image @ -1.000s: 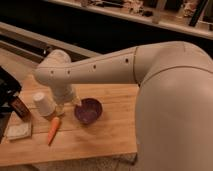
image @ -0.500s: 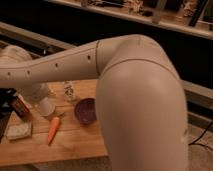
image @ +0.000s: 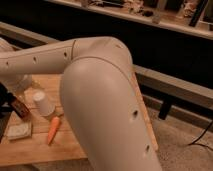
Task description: Place the ceramic cup over the eraser
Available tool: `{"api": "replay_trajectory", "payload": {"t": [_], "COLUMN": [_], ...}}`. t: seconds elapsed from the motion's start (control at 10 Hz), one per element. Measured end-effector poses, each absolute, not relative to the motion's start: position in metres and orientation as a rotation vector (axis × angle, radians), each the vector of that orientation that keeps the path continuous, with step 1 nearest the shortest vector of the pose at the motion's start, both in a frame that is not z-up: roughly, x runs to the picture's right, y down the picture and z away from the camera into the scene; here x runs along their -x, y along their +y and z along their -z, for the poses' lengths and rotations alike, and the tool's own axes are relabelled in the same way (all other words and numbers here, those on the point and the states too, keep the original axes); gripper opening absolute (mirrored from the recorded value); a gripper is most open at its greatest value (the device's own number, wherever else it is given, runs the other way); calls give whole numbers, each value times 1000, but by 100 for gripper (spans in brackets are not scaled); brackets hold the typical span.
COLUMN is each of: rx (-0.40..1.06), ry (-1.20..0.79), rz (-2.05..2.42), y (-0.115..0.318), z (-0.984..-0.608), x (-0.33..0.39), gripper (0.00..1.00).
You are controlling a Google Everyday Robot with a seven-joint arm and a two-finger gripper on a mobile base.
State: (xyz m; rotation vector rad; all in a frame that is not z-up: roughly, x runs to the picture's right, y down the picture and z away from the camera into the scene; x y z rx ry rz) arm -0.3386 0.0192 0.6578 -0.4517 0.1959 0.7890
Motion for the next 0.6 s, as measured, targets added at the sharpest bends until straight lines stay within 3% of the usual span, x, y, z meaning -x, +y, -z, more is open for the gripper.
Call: {"api": "replay_trajectory", "payload": {"t": [0.6], "rx": [504], "ry": [226], "rz": [-848], "y": [-7], "z": [-712], "x": [362], "gripper": [65]}}
